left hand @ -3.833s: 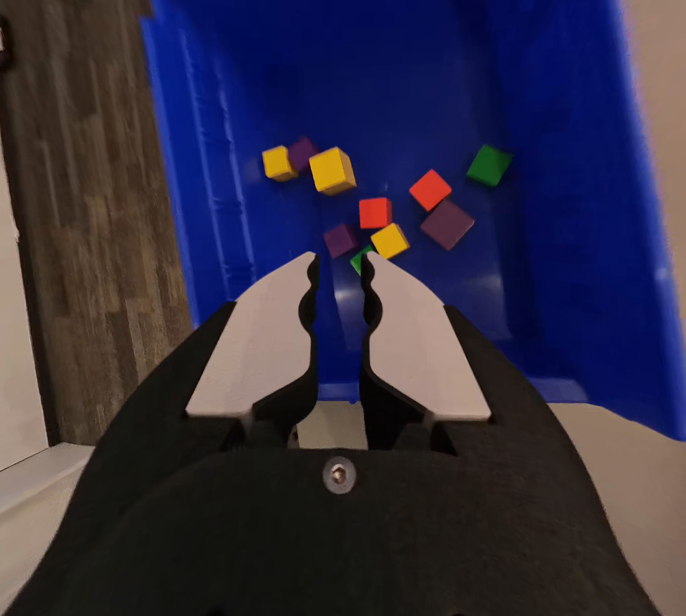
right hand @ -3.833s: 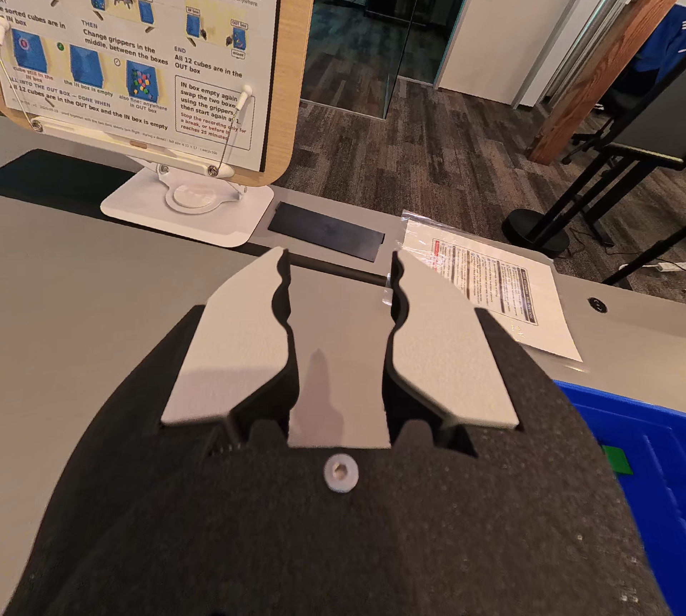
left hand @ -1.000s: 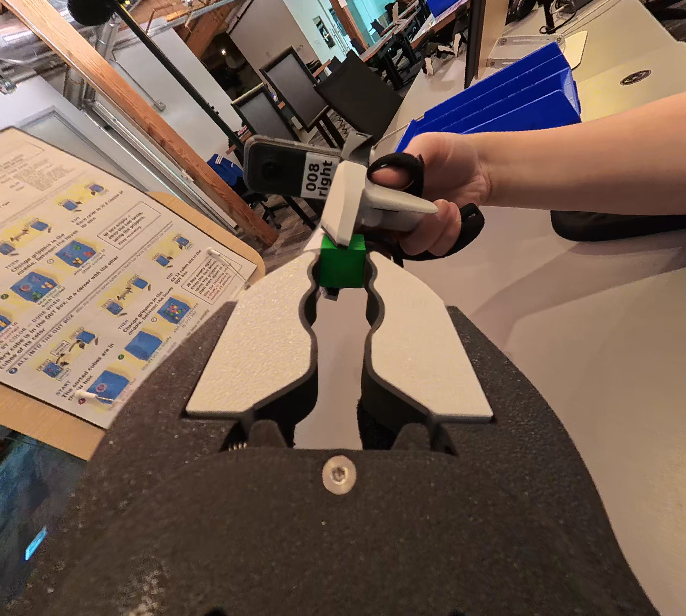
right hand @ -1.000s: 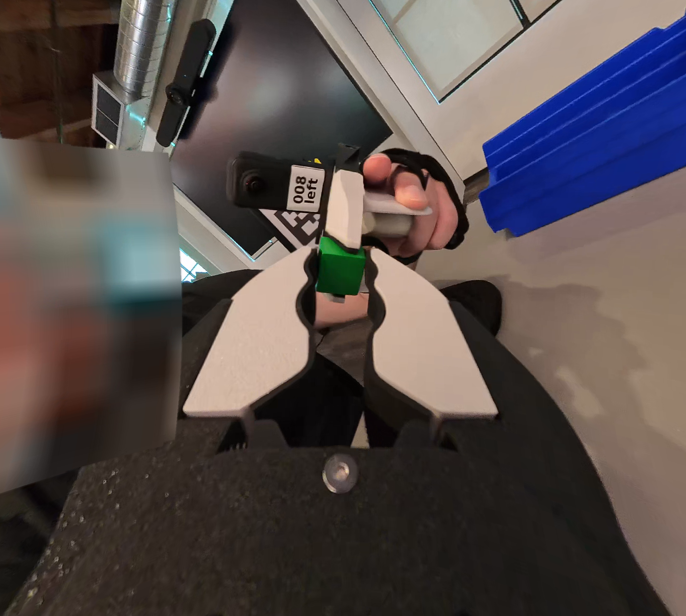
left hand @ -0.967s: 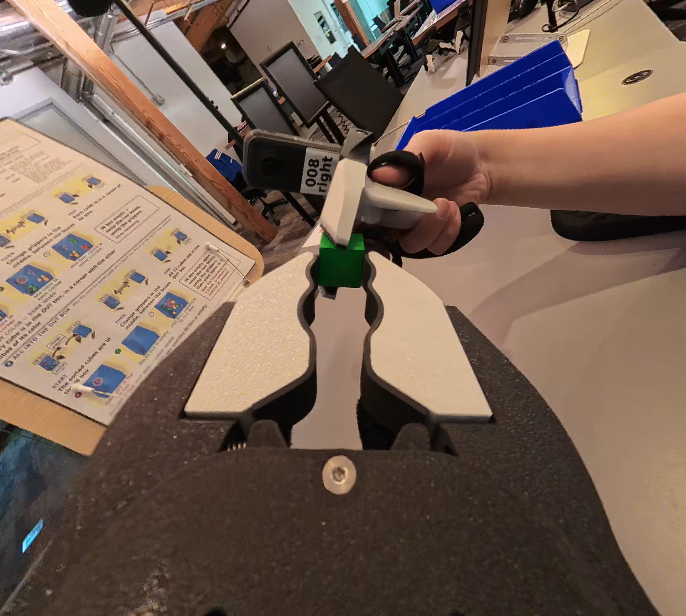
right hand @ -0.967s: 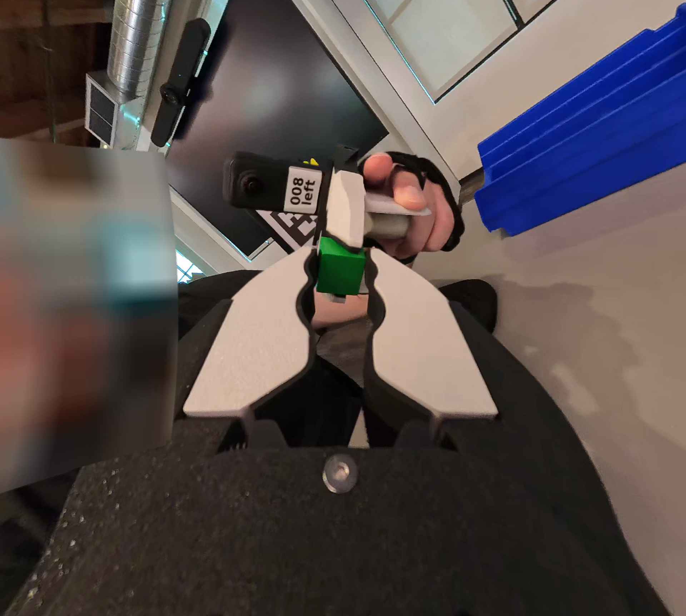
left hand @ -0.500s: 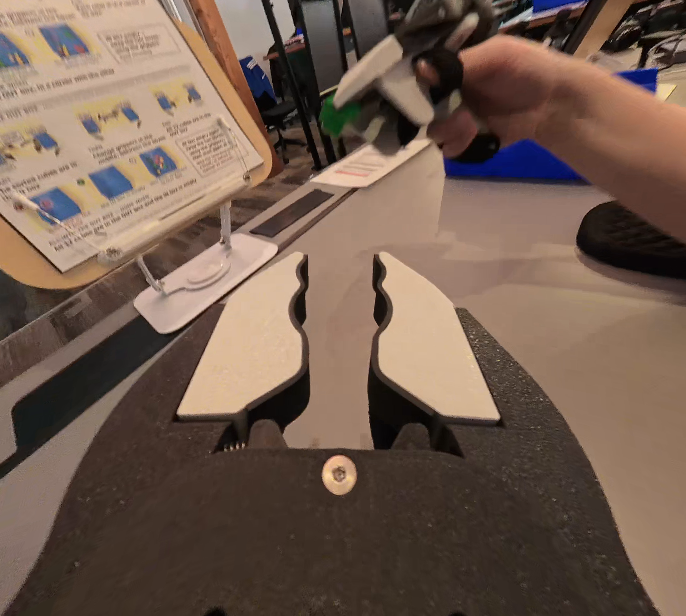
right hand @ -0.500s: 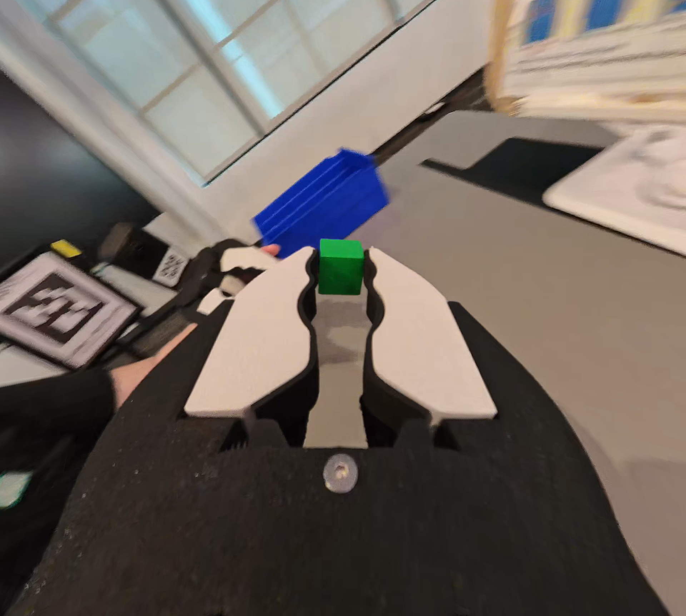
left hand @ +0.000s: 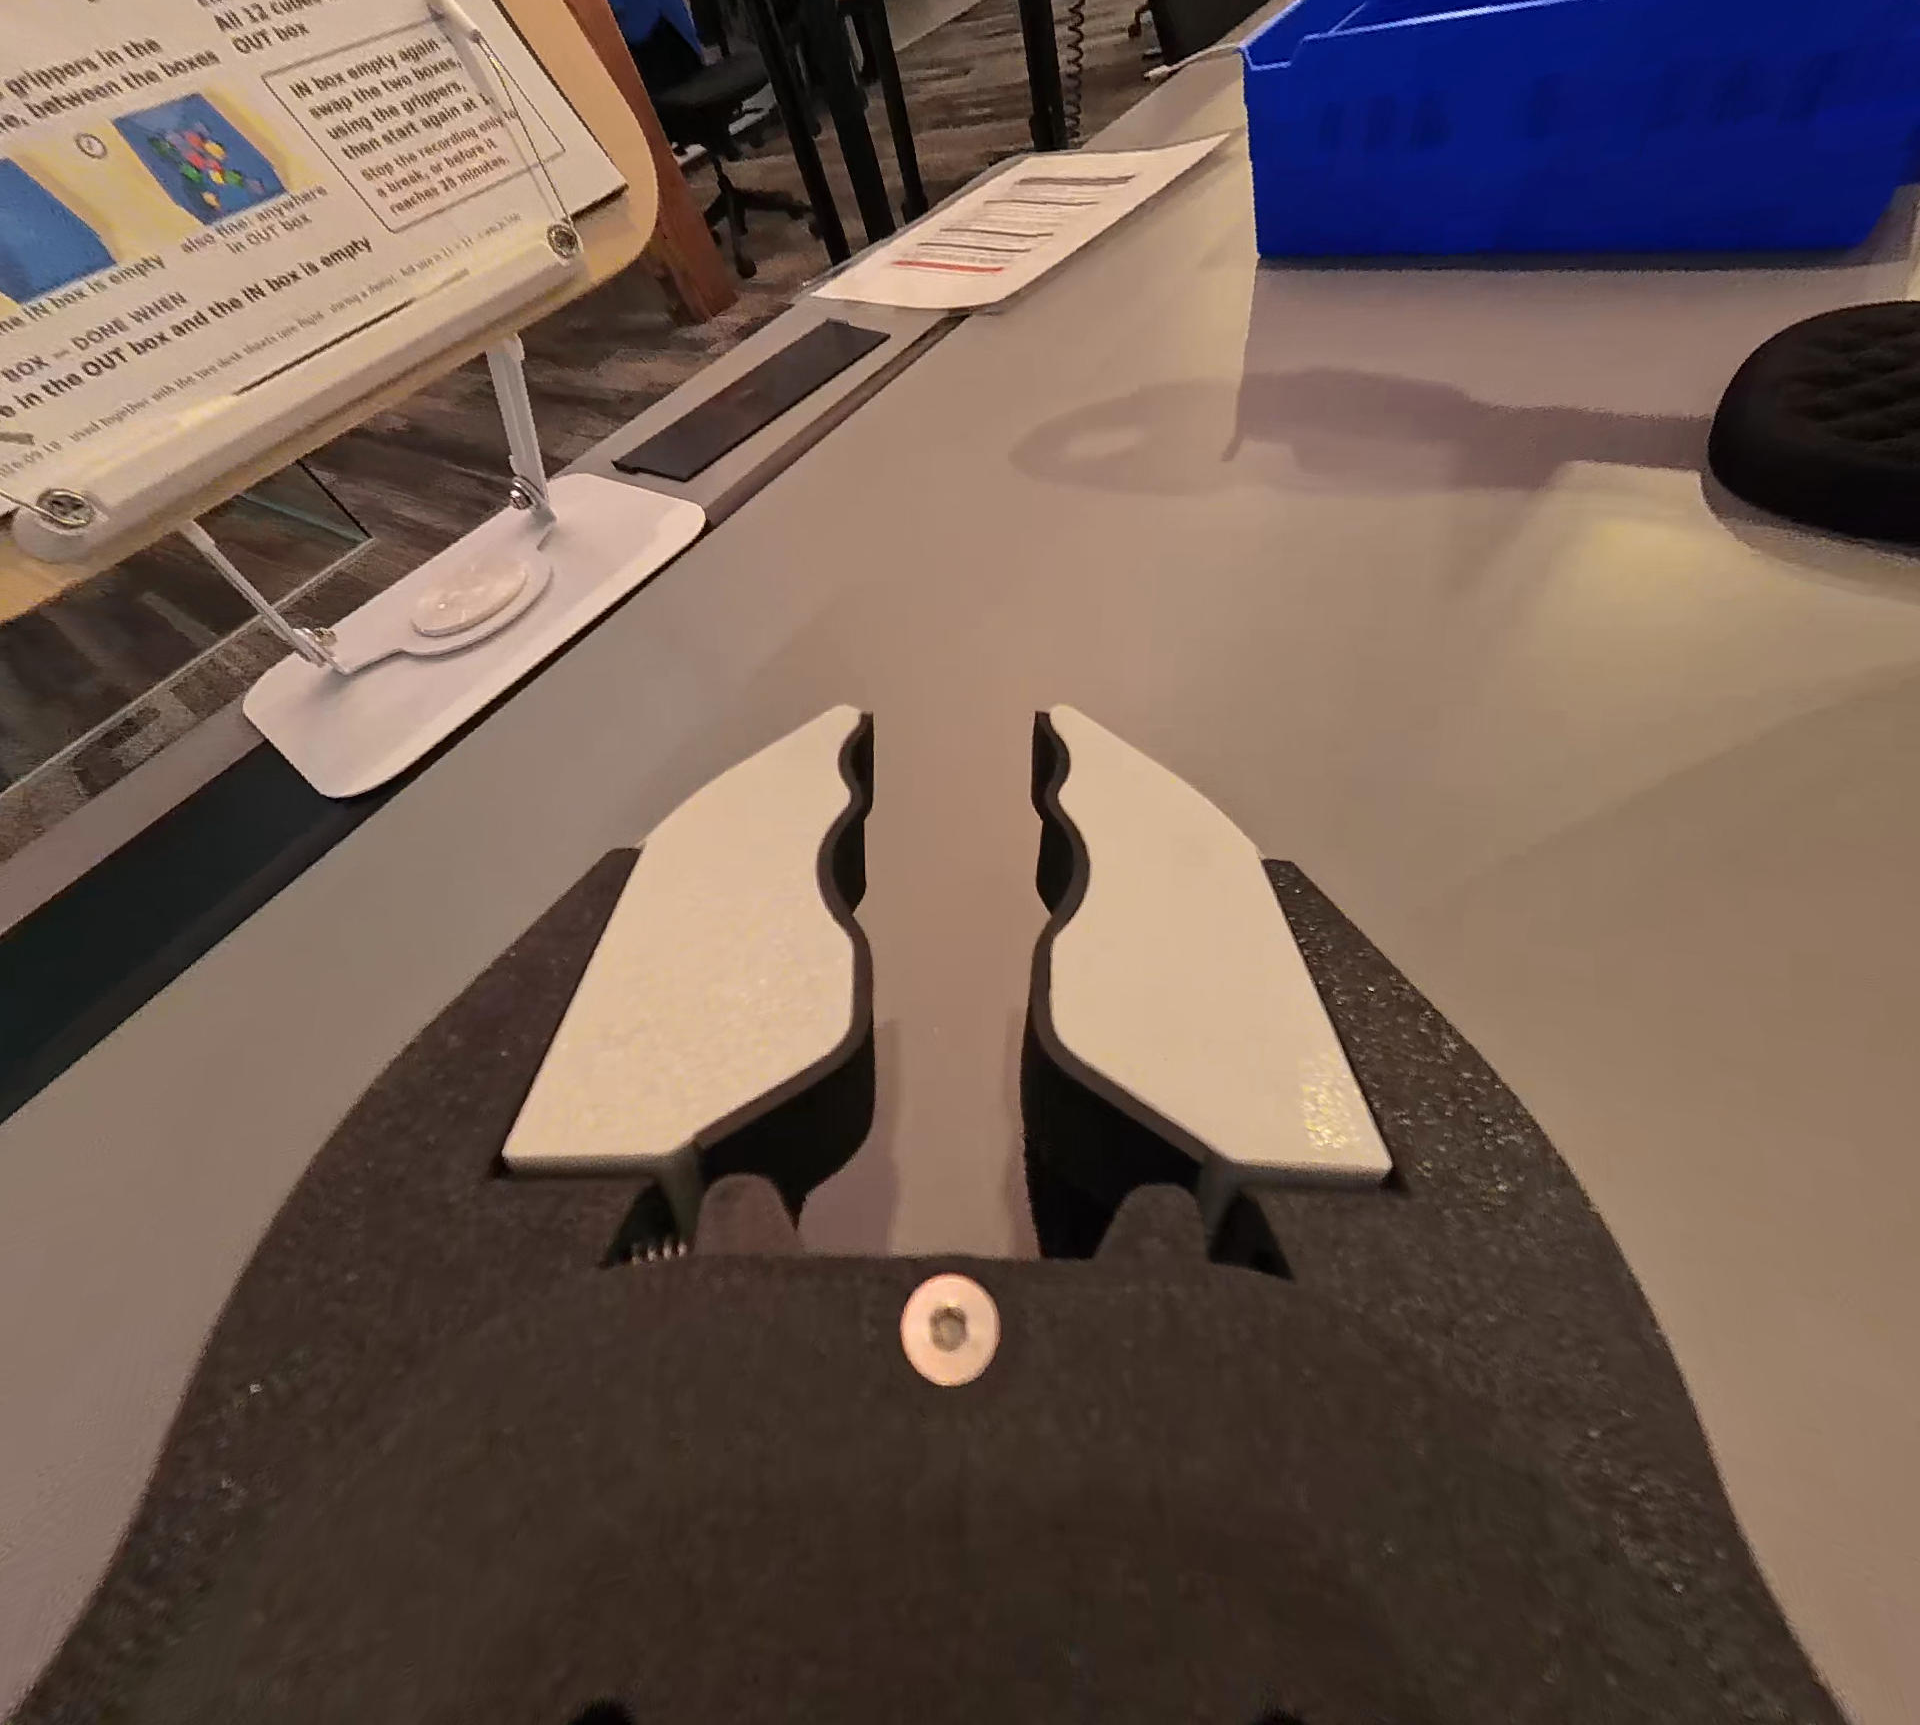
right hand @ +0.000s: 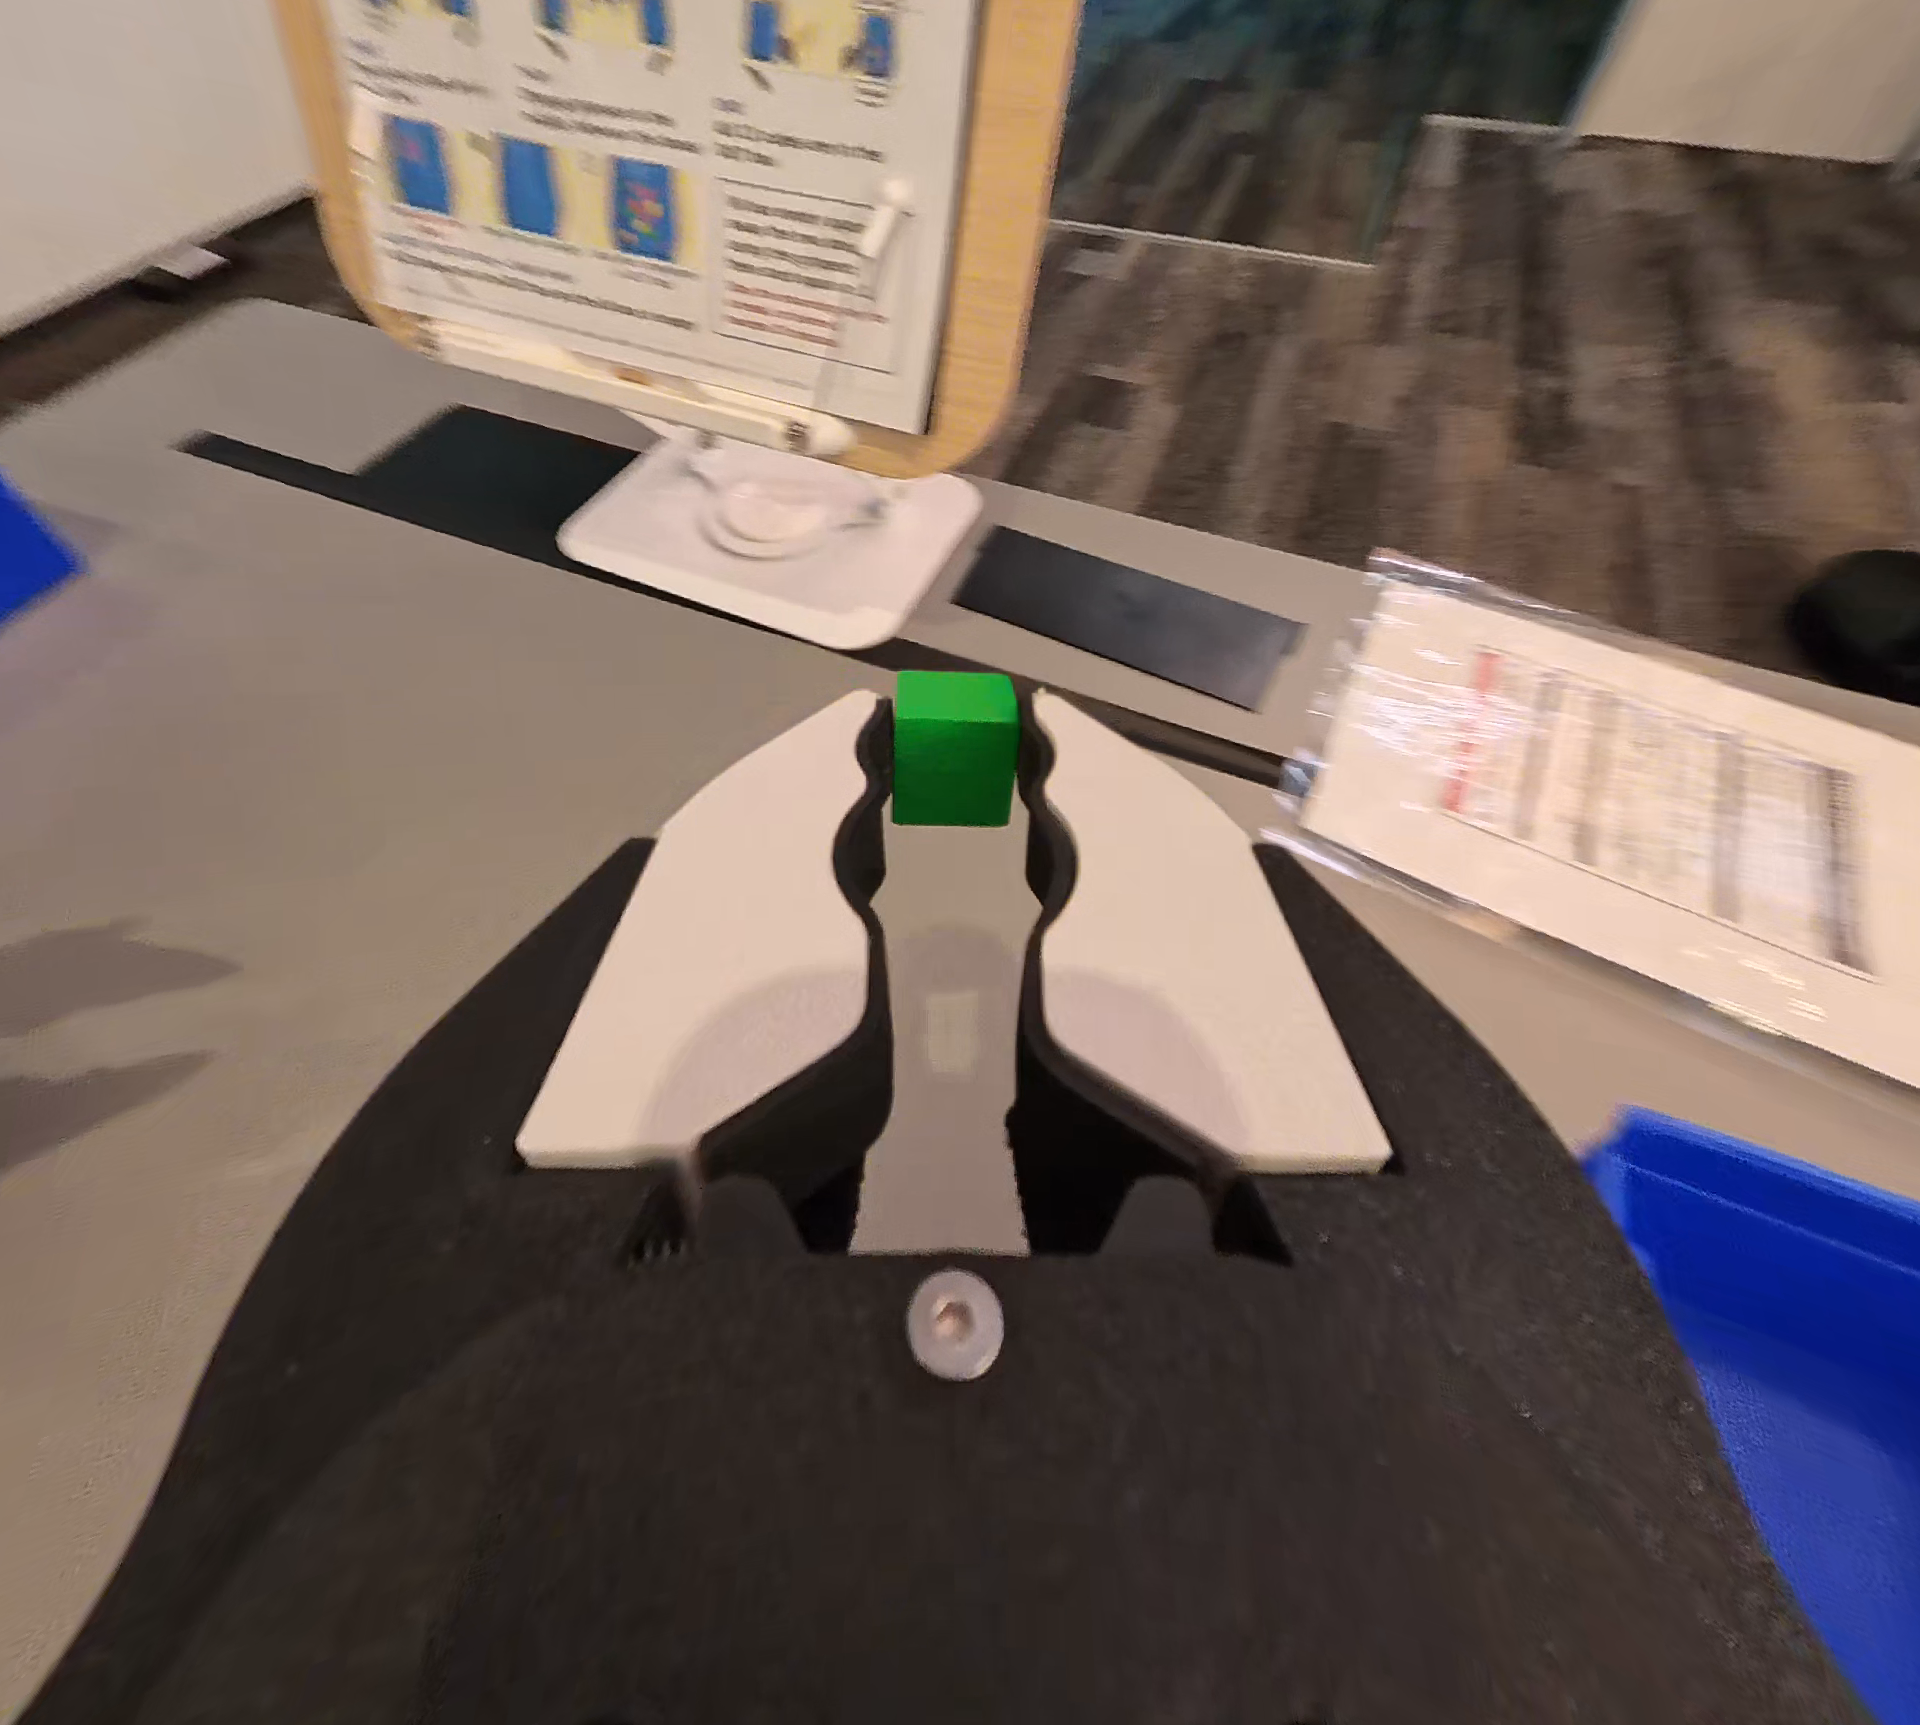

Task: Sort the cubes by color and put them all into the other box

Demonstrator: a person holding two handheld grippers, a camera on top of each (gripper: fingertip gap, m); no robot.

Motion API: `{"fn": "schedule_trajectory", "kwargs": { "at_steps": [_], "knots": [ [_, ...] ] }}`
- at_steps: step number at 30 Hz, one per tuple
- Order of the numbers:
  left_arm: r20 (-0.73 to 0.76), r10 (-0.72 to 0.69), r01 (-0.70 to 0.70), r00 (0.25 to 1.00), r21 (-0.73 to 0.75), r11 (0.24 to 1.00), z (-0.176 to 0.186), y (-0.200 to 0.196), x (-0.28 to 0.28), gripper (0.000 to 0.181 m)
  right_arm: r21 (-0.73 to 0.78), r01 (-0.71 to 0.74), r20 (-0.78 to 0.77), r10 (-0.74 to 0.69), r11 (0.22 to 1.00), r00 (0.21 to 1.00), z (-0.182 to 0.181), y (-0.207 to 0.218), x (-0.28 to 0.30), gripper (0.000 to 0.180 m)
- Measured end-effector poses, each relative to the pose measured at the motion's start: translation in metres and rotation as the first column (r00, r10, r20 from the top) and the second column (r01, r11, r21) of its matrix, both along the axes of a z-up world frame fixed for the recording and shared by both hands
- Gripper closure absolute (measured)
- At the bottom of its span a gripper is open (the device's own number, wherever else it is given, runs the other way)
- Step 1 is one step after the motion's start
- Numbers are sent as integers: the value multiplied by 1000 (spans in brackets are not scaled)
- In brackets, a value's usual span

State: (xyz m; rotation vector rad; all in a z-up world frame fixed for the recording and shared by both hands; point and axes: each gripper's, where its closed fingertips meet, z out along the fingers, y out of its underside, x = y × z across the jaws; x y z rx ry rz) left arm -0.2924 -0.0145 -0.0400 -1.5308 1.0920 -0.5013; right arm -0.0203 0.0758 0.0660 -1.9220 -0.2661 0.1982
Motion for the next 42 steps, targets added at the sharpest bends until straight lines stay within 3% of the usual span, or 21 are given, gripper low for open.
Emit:
{"fn": "schedule_trajectory", "kwargs": {
  "at_steps": [4,10,17,21,25,29,34,42],
  "knots": [
    [-27,-8,8,1000,-1,1000,-7,-2,2,152,-18,121,208,-115,992,971,-3,-4,42,158],
    [-67,-22,23,998,6,1000,-15,-5,4,153,-66,243,533,-171,968,829,-15,-20,110,158],
    [-104,-36,37,994,12,999,-22,-9,6,153,-211,378,704,-128,901,698,-49,-53,203,157],
    [-123,-45,46,991,9,999,-27,-11,8,154,-364,422,696,-59,830,715,-82,-74,247,157],
    [-145,-49,50,988,5,999,-32,-11,10,154,-533,407,577,-33,742,816,-118,-91,276,157],
    [-162,-50,51,985,0,999,-37,-12,11,154,-645,386,428,-107,660,897,-143,-100,298,157],
    [-176,-46,46,983,-8,999,-41,-10,10,155,-711,390,385,-139,585,912,-171,-103,316,157],
    [-205,-51,46,978,-31,998,-52,-10,11,155,-690,495,474,-187,529,860,-192,-85,340,157]
  ]
}}
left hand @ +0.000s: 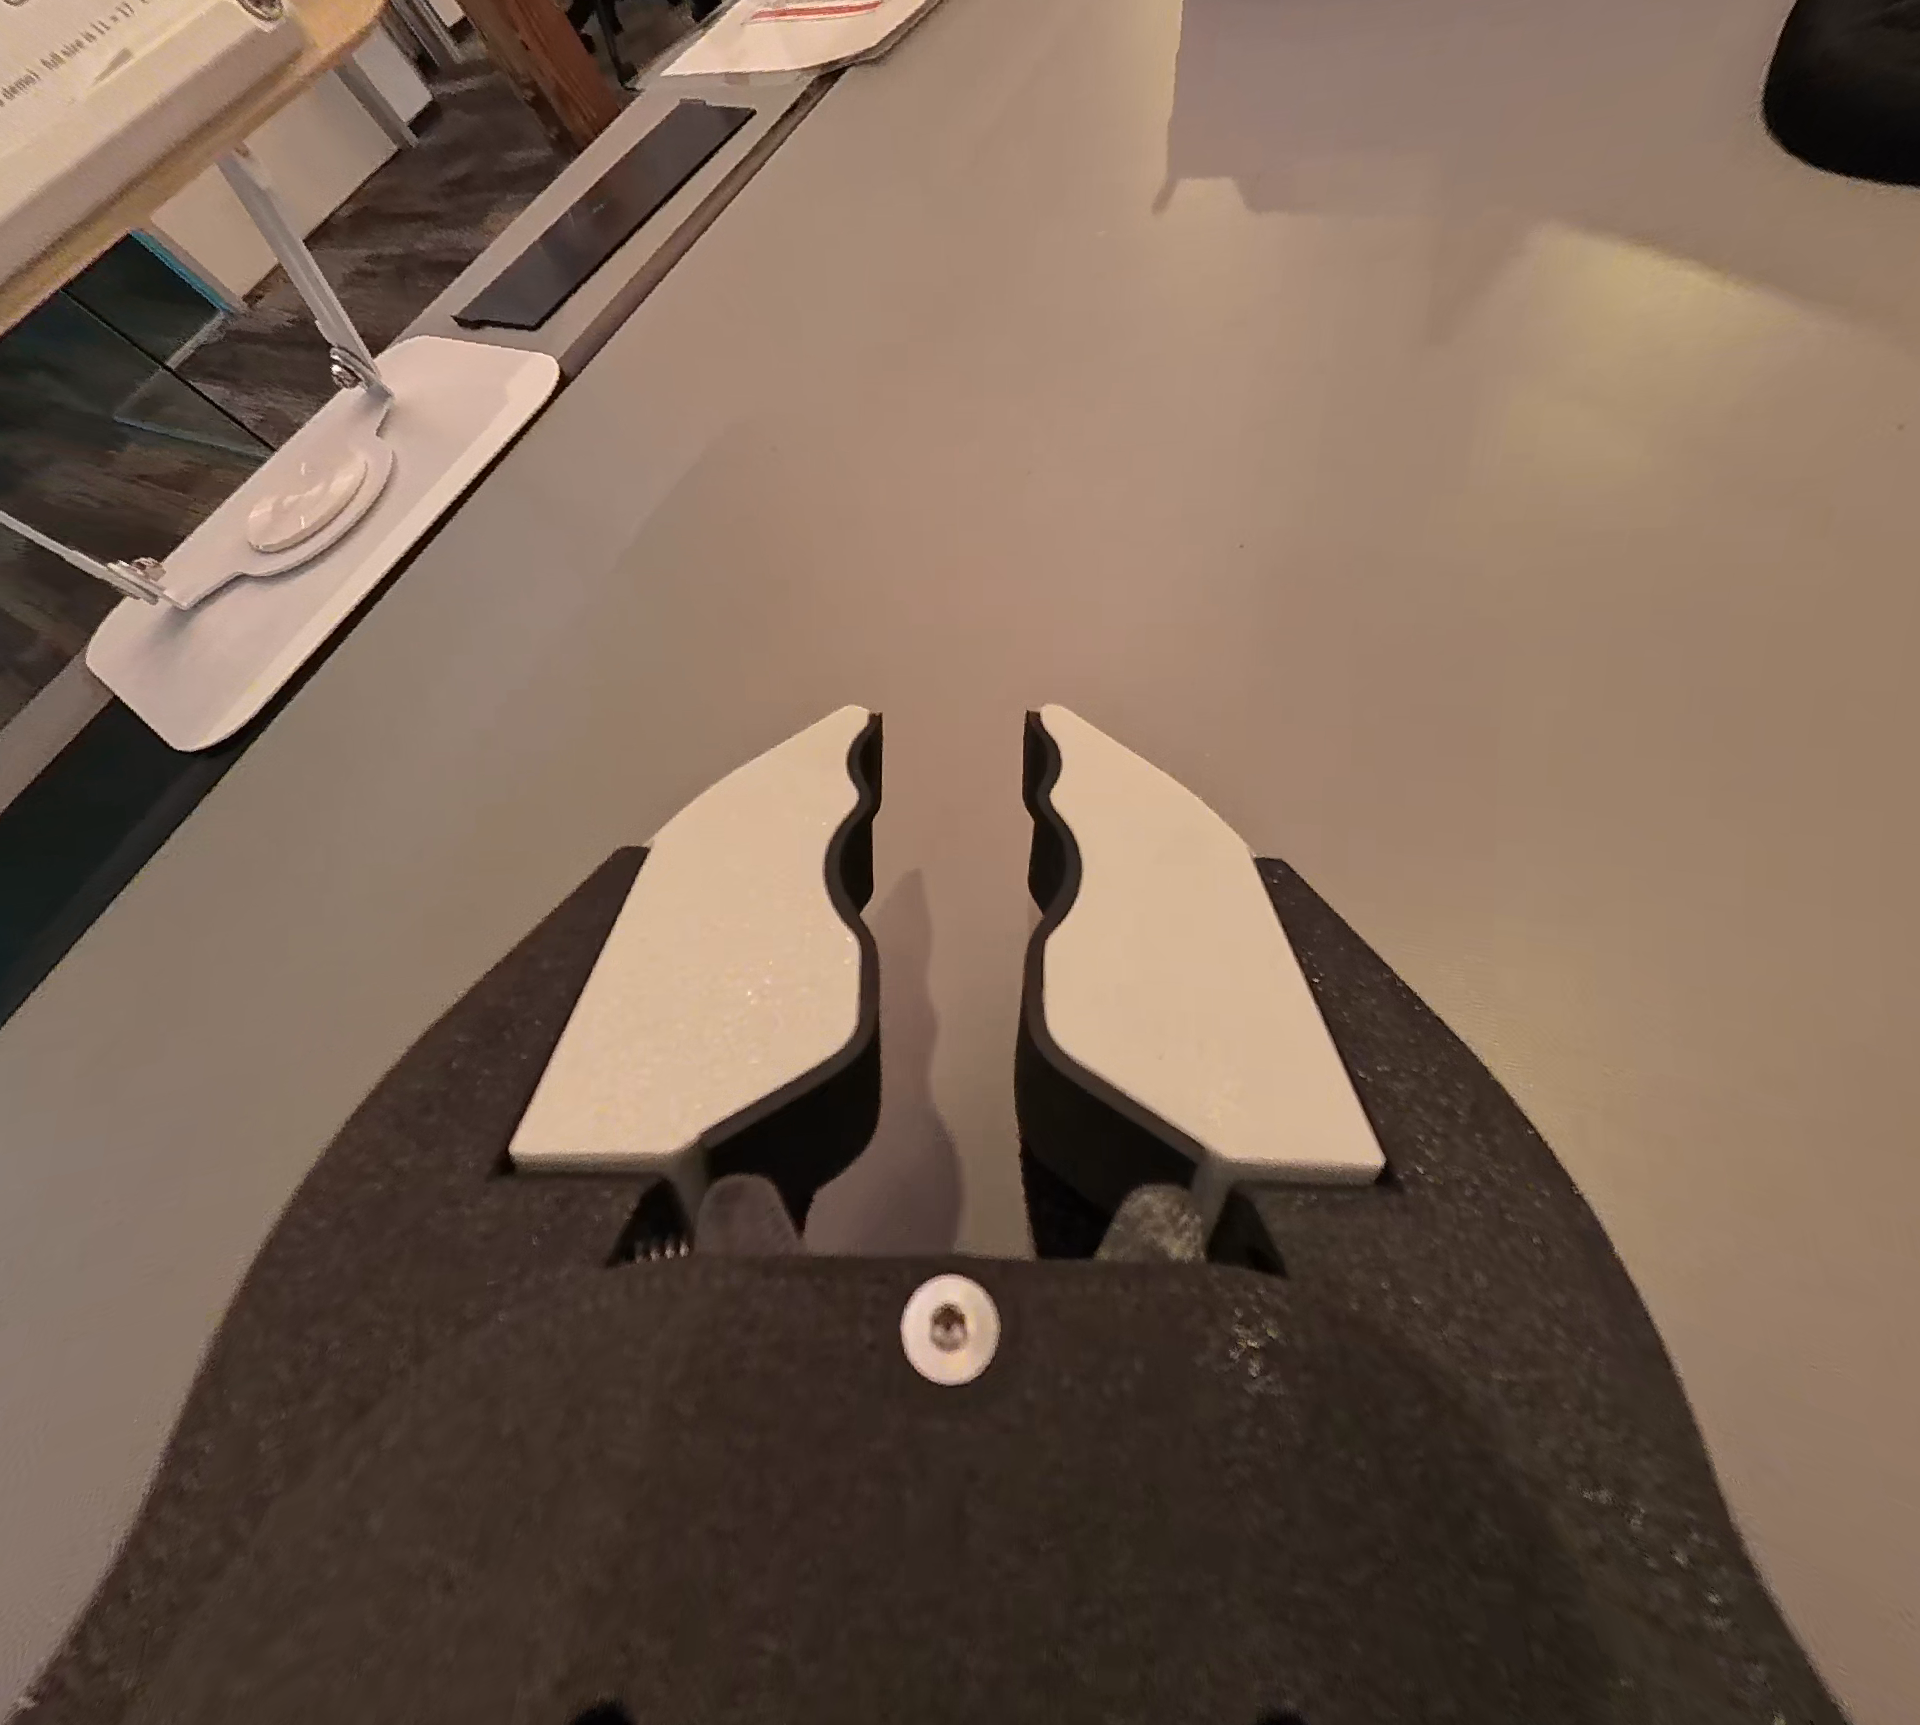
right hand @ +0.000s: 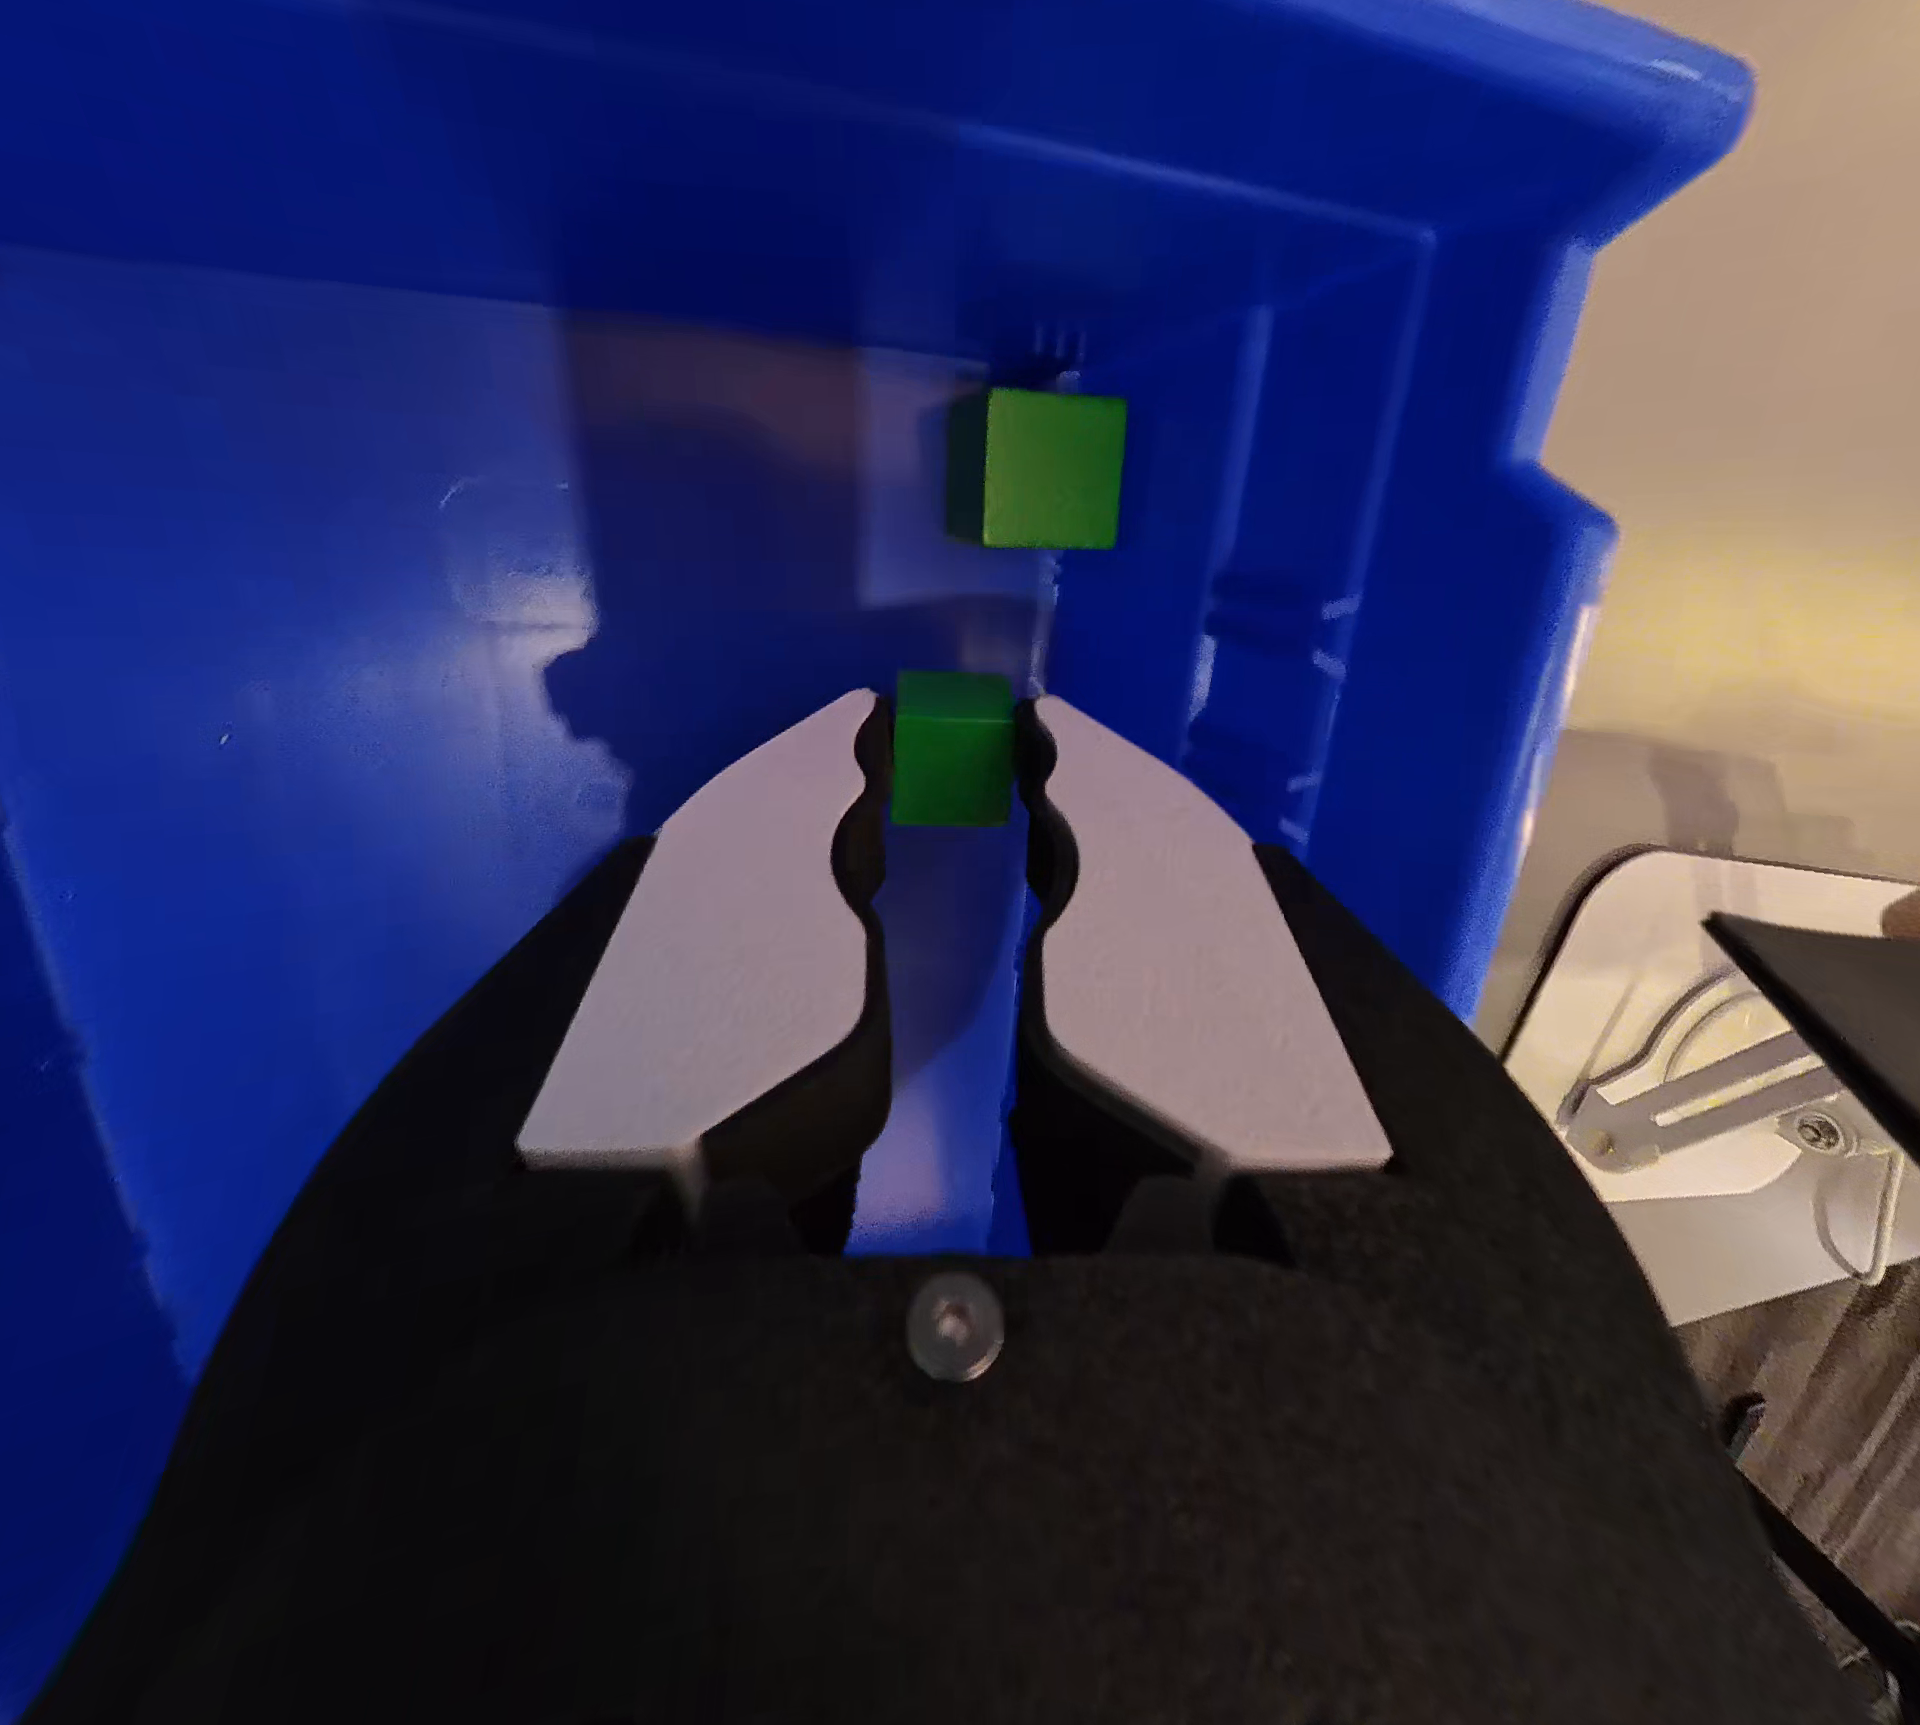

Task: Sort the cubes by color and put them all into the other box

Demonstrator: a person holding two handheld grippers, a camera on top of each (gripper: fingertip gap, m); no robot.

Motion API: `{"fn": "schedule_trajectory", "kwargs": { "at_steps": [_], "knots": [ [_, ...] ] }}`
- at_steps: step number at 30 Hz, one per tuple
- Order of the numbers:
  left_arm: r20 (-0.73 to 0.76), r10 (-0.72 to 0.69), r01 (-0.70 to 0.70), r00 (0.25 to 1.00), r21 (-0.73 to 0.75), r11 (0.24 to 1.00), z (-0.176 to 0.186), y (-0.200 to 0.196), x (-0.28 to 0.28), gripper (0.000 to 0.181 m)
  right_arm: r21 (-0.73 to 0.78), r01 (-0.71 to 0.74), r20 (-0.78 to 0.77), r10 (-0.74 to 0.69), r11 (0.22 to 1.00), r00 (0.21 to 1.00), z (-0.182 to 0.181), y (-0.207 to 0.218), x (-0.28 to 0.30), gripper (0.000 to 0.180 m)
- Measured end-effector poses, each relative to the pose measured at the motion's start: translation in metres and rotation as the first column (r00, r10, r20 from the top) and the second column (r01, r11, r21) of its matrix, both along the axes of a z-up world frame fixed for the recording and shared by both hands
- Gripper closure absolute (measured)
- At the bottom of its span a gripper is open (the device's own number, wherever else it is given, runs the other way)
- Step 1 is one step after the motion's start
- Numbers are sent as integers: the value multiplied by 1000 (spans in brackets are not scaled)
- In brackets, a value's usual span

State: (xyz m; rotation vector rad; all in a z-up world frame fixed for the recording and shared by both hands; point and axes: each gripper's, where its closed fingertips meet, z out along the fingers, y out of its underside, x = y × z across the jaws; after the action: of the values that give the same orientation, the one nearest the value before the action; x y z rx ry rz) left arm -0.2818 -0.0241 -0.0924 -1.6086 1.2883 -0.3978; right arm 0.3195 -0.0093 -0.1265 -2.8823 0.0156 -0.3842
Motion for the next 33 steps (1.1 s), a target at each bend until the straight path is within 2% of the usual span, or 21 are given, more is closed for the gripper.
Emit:
{"fn": "schedule_trajectory", "kwargs": {
  "at_steps": [7,15,20,24,28,33],
  "knots": [
    [-39,12,-11,999,7,1000,-8,3,-1,155,-25,41,40,-40,999,998,-18,7,10,157],
    [-48,-6,6,999,-7,1000,-12,0,1,155,1,16,94,-16,1000,995,-18,15,12,155],
    [-49,-11,11,999,-4,1000,-11,-2,2,155,35,4,110,-8,999,994,-9,16,6,141],
    [-45,-9,9,999,6,1000,-7,-2,1,155,119,-16,172,-5,993,985,21,15,-3,140],
    [-38,-12,12,999,9,1000,-5,-3,2,155,253,-63,251,-3,965,968,73,15,-23,141],
    [-45,-16,17,999,18,1000,-5,-5,5,155,481,-153,261,25,864,965,145,26,-82,140]
  ]
}}
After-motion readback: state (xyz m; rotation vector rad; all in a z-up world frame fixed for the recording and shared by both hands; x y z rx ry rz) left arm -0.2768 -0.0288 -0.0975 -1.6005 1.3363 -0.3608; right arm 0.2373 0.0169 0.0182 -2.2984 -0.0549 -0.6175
